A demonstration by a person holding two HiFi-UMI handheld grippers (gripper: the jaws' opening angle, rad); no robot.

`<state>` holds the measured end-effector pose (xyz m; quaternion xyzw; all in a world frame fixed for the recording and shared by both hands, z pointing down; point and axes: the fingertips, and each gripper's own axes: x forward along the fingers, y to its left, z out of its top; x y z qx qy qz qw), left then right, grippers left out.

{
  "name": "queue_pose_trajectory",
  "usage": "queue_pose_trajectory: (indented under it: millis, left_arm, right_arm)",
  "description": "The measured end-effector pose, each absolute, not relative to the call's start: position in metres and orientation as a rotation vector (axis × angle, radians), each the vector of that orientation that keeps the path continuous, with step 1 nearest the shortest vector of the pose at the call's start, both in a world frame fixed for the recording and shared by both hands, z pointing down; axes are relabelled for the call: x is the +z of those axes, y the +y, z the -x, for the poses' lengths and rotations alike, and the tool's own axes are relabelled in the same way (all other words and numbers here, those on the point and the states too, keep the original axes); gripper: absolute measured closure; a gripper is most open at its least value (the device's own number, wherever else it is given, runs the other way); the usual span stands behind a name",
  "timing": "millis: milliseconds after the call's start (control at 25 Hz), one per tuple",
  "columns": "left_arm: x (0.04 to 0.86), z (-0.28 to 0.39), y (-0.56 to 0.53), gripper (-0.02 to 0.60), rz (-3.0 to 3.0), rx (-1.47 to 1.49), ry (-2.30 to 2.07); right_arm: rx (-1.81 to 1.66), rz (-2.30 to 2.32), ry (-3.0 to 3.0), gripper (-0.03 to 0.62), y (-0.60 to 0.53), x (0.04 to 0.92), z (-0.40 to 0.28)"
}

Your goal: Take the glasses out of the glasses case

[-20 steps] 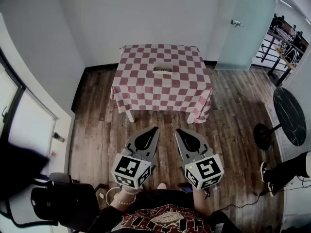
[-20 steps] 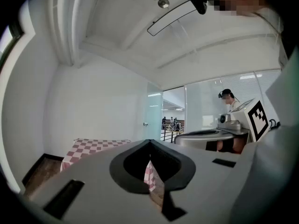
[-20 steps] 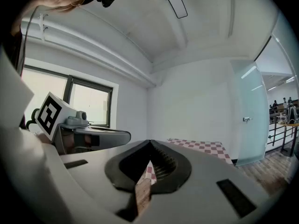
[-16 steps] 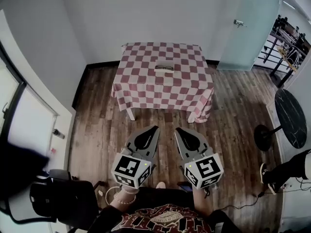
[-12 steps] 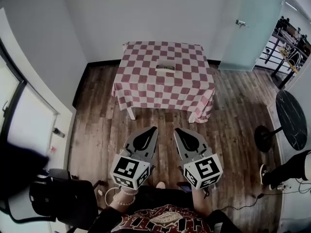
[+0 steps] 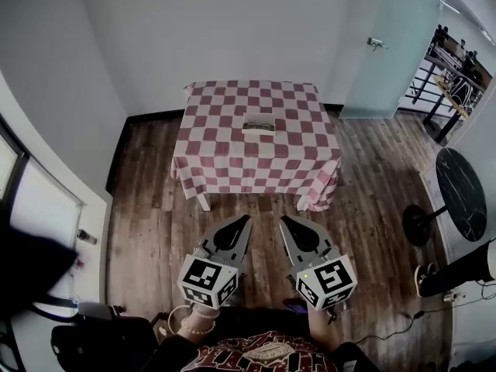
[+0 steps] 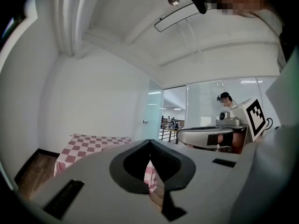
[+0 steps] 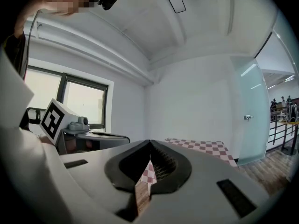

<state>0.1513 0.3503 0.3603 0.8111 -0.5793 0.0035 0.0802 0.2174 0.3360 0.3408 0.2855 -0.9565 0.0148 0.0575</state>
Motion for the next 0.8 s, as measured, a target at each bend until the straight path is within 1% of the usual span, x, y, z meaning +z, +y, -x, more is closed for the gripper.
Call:
queue_pose_trajectory:
  millis: [320,600,800]
  left_arm:
    - [0.360,-0.106,0.287,0.575,-2.490,-0.003,-1.622]
    - [0.365,-0.073,0.255,0.575,-2.525,0.020,-1.542]
    - [0.369,-0.061,0.241,0.575,-2.528,0.045,-1.519]
  right_arm:
    - [0.051,-0.962,-2.880,0.576,0.276,0.339,-0.169]
    - [0.074,-0.996,-2.859,0.576,0.247,0.347,-0.128]
    - [0.093,-1.021,-2.839,0.576,0.234,0.353,-0.118]
